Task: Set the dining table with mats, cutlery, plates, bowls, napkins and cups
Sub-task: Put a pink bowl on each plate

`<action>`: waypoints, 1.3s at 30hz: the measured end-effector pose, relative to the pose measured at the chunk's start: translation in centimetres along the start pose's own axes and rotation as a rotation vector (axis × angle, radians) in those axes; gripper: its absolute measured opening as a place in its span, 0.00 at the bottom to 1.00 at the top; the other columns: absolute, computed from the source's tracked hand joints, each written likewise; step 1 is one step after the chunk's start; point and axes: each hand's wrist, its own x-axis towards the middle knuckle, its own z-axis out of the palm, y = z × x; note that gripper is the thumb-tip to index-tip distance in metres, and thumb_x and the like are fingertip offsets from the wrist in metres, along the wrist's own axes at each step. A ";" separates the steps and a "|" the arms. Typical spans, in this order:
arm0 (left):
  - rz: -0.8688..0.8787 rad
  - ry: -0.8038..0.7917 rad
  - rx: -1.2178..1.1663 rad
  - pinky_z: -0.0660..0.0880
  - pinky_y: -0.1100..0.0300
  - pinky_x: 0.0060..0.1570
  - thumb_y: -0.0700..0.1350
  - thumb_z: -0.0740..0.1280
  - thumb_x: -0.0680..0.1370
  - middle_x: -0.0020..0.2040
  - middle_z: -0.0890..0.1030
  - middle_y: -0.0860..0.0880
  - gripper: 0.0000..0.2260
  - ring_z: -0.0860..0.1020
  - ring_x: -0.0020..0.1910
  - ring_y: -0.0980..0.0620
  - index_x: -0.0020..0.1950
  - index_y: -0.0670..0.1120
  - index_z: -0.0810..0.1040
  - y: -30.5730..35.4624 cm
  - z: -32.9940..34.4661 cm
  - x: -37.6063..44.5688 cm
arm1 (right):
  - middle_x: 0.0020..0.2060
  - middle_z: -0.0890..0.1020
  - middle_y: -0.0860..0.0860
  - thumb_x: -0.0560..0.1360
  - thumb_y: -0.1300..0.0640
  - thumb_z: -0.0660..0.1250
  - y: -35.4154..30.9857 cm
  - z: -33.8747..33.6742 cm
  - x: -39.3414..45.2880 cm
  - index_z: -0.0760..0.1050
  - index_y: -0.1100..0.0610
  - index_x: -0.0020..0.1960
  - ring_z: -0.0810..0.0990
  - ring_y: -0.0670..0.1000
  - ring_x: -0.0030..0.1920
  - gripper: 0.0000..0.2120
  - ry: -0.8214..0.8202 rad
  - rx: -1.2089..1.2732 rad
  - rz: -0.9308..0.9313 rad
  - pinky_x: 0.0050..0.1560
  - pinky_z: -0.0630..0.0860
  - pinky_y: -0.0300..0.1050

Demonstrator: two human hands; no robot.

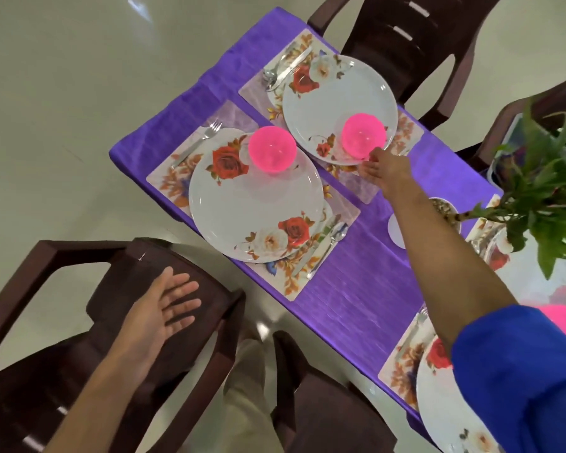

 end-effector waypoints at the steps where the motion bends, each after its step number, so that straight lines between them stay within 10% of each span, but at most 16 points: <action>1: 0.002 -0.001 -0.004 0.78 0.49 0.51 0.59 0.59 0.85 0.58 0.87 0.49 0.18 0.84 0.57 0.45 0.63 0.49 0.81 -0.1 0.0 -0.3 | 0.40 0.85 0.59 0.77 0.59 0.71 0.2 -0.1 -0.5 0.78 0.64 0.47 0.86 0.54 0.37 0.08 -0.009 -0.038 -0.003 0.42 0.85 0.47; 8: 0.100 -0.023 0.098 0.79 0.51 0.51 0.57 0.62 0.85 0.56 0.87 0.51 0.15 0.85 0.55 0.47 0.62 0.50 0.82 -0.2 -1.2 -3.0 | 0.36 0.82 0.58 0.78 0.61 0.69 2.0 -0.6 -5.7 0.78 0.64 0.45 0.83 0.52 0.31 0.06 0.034 -0.008 -0.030 0.40 0.85 0.47; 12: 0.240 -0.014 0.252 0.79 0.53 0.50 0.56 0.64 0.84 0.57 0.87 0.51 0.11 0.86 0.51 0.51 0.60 0.54 0.82 -0.1 -3.9 -5.6 | 0.36 0.84 0.55 0.75 0.55 0.69 5.8 0.0 -12.2 0.80 0.60 0.44 0.84 0.52 0.31 0.08 -0.024 -0.410 -0.277 0.38 0.83 0.49; 16: 0.546 -0.032 0.731 0.74 0.63 0.52 0.57 0.67 0.83 0.52 0.84 0.59 0.09 0.82 0.50 0.61 0.60 0.57 0.80 -1.2 -10.4 -9.7 | 0.42 0.86 0.52 0.76 0.57 0.69 10.9 2.9 -22.0 0.81 0.60 0.47 0.83 0.51 0.42 0.06 -0.238 -0.838 -0.659 0.42 0.71 0.34; 24: 0.728 0.024 0.880 0.74 0.63 0.52 0.53 0.68 0.83 0.52 0.83 0.57 0.09 0.81 0.51 0.59 0.60 0.52 0.81 -8.0 -26.0 -16.4 | 0.44 0.85 0.48 0.76 0.55 0.66 23.5 10.0 -45.6 0.81 0.54 0.55 0.84 0.49 0.44 0.10 -0.562 -0.945 -0.863 0.50 0.80 0.48; 39: 0.904 -0.368 1.056 0.77 0.64 0.57 0.53 0.69 0.82 0.50 0.84 0.58 0.07 0.81 0.49 0.67 0.58 0.52 0.81 -21.8 -32.8 -29.4 | 0.44 0.85 0.49 0.78 0.56 0.69 39.4 -2.3 -73.6 0.81 0.56 0.51 0.83 0.49 0.44 0.05 -0.260 -0.688 -0.844 0.50 0.77 0.44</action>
